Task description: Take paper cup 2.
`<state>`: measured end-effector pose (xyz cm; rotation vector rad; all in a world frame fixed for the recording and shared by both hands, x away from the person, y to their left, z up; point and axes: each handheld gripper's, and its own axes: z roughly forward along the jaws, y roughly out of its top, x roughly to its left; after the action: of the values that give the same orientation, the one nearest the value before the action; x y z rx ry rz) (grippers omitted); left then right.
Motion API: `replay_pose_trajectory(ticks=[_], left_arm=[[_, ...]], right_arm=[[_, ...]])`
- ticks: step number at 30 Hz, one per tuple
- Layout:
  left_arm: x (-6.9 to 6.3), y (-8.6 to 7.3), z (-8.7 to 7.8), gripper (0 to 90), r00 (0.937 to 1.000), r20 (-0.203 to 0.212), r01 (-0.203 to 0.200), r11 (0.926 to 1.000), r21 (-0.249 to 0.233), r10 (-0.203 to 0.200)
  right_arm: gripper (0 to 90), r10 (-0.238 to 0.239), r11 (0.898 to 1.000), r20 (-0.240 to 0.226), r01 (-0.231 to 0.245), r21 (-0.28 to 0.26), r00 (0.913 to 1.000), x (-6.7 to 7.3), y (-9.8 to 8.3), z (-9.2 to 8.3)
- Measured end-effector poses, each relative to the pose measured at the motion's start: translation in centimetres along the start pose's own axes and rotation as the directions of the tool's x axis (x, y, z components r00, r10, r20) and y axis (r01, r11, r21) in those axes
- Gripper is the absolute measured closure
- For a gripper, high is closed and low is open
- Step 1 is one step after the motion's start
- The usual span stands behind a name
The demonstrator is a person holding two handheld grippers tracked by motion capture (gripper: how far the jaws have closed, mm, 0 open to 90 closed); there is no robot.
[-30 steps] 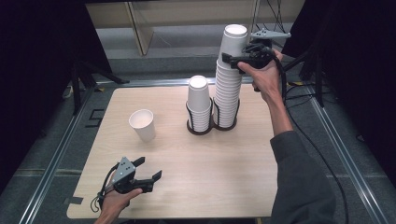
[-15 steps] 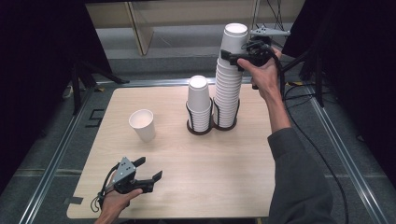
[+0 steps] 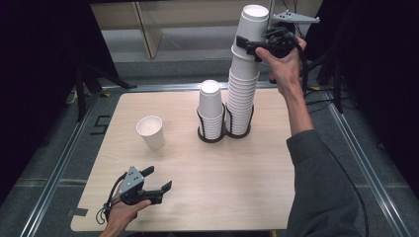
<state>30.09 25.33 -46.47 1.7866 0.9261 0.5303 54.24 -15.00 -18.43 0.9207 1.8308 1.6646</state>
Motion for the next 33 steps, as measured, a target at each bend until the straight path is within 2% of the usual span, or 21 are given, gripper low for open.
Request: replay_pose_trajectory(ticks=[10, 12, 14, 15, 17, 20, 23, 25, 30, 33], left_arm=[[0.0, 0.0, 0.0, 14.1, 1.0000, 0.003, 0.000, 1.0000, 0.000, 0.000], [0.0, 0.0, 0.0, 14.1, 1.0000, 0.004, 0.000, 1.0000, 0.001, 0.000], [0.0, -0.1, 0.1, 14.1, 0.9999, 0.010, 0.001, 1.0000, -0.010, -0.001], [-0.1, 0.0, 0.0, 14.1, 1.0000, 0.003, -0.001, 1.0000, 0.001, 0.001], [-0.1, 0.0, 0.1, 14.1, 1.0000, 0.002, 0.008, 0.9999, -0.006, -0.008], [-0.1, 0.0, 0.0, 14.1, 1.0000, -0.001, -0.002, 1.0000, -0.001, 0.002], [0.0, 0.0, 0.1, 14.1, 1.0000, 0.000, 0.003, 0.9999, -0.016, -0.003], [0.0, 0.0, 0.1, 14.1, 1.0000, -0.002, 0.001, 1.0000, -0.006, -0.001], [0.0, 0.0, 0.1, 14.1, 1.0000, -0.003, 0.001, 1.0000, -0.001, -0.001], [0.0, 0.0, 0.2, 14.1, 0.9999, 0.008, 0.007, 0.9998, -0.017, -0.007]], right_arm=[[15.4, -0.009, 0.996, 0.012, 0.010, -0.088, 0.9999, 0.7, 3.0, -1.9], [15.5, -0.029, 0.994, 0.023, 0.032, -0.103, 0.9993, 0.7, 3.4, -2.6], [15.5, -0.027, 0.994, 0.023, 0.029, -0.102, 0.9994, 0.9, 3.7, -3.5], [15.5, -0.022, 0.995, 0.026, 0.024, -0.093, 0.9994, 1.0, 3.8, -4.0], [15.5, -0.044, 0.995, 0.030, 0.046, -0.088, 0.9986, 1.1, 3.6, -4.8], [15.5, -0.046, 0.996, 0.020, 0.048, -0.073, 0.9987, 1.6, 2.7, -6.2], [15.5, -0.063, 0.997, 0.008, 0.063, -0.040, 0.9980, 2.1, 1.2, -7.3], [15.5, -0.065, 0.997, -0.008, 0.065, -0.031, 0.9979, 2.4, 0.0, -7.9], [15.5, -0.072, 0.997, -0.063, 0.073, 0.005, 0.9954, 4.0, -3.3, -9.0], [15.5, -0.081, 0.997, -0.096, 0.081, 0.002, 0.9921, 4.9, -4.9, -9.3]])
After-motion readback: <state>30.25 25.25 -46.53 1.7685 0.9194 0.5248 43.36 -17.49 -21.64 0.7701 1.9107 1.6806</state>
